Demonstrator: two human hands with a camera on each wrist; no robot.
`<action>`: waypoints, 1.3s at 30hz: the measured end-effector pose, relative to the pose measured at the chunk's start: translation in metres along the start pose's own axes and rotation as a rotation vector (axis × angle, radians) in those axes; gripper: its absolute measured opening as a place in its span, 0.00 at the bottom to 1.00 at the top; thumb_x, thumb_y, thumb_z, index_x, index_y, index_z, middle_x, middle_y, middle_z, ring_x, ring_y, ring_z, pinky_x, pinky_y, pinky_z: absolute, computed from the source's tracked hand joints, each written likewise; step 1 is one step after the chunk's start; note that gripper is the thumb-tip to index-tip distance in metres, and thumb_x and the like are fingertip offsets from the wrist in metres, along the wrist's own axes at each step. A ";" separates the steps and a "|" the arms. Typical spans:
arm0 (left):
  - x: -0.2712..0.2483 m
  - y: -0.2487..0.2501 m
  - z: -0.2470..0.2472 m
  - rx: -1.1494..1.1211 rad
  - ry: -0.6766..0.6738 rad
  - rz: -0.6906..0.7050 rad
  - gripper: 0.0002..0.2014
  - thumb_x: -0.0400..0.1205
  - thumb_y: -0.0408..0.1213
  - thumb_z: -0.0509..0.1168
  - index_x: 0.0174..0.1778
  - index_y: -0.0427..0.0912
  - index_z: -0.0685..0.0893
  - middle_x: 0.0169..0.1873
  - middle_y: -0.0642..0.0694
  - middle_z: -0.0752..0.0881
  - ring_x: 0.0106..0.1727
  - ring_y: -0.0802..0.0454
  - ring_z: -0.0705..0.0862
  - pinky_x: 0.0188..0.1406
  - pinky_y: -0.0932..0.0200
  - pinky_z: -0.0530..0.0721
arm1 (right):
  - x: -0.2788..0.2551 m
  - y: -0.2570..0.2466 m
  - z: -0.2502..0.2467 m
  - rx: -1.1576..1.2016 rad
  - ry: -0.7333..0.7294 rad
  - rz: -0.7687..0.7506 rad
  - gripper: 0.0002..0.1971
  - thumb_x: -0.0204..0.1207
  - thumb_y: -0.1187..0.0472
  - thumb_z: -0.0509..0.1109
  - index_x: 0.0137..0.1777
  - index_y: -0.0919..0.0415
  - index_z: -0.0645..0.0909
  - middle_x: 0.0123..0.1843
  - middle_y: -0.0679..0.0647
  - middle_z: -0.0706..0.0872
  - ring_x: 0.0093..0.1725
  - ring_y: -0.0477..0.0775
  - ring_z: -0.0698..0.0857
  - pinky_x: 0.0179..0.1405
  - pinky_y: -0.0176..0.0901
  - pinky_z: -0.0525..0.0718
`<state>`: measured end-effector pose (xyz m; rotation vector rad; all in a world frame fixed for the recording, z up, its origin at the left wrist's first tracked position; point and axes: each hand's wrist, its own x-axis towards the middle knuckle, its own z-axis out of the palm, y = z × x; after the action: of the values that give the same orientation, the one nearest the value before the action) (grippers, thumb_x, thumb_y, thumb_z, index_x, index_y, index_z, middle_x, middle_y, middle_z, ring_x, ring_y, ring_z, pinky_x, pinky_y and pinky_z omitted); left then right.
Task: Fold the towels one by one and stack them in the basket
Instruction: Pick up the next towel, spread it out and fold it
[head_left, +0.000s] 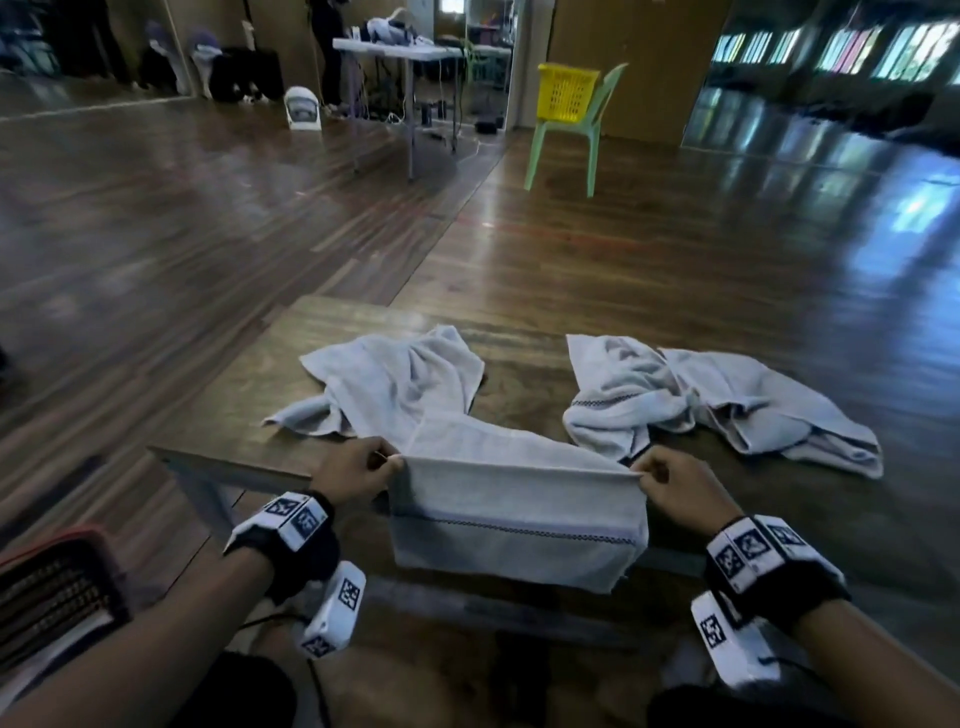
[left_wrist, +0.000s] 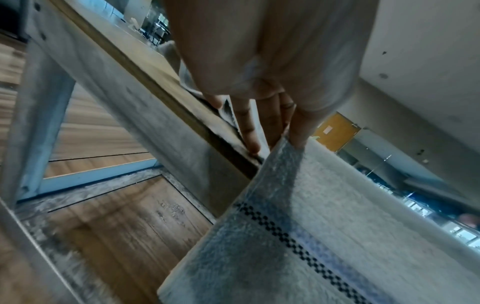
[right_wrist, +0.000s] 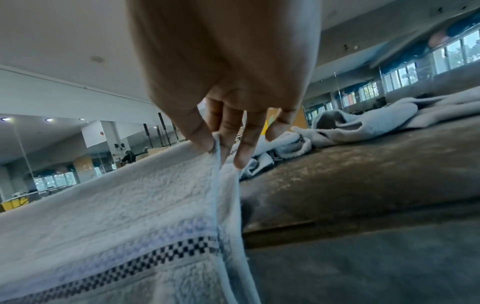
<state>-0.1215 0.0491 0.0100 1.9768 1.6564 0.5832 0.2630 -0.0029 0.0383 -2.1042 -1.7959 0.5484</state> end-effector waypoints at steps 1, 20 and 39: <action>0.003 -0.003 0.005 0.007 0.016 -0.001 0.06 0.80 0.43 0.66 0.42 0.45 0.83 0.38 0.46 0.87 0.45 0.47 0.85 0.36 0.60 0.71 | 0.004 0.001 0.003 -0.006 0.018 0.008 0.07 0.70 0.58 0.69 0.35 0.43 0.79 0.42 0.45 0.88 0.46 0.52 0.86 0.52 0.51 0.83; 0.041 0.008 0.005 0.282 0.003 0.157 0.12 0.74 0.56 0.54 0.40 0.54 0.78 0.34 0.56 0.84 0.48 0.50 0.83 0.58 0.49 0.60 | 0.010 0.012 0.024 -0.153 -0.018 -0.080 0.07 0.72 0.57 0.69 0.37 0.43 0.77 0.42 0.41 0.81 0.51 0.48 0.79 0.57 0.49 0.61; 0.104 0.015 0.026 0.406 -0.135 0.146 0.06 0.79 0.48 0.65 0.38 0.55 0.77 0.42 0.55 0.78 0.52 0.51 0.79 0.57 0.47 0.63 | 0.061 -0.003 0.027 -0.179 0.094 -0.087 0.06 0.70 0.57 0.69 0.46 0.50 0.81 0.44 0.48 0.81 0.55 0.54 0.80 0.62 0.62 0.72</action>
<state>-0.0759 0.1470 -0.0002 2.3803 1.6543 0.1622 0.2561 0.0579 0.0109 -2.1140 -1.9350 0.2714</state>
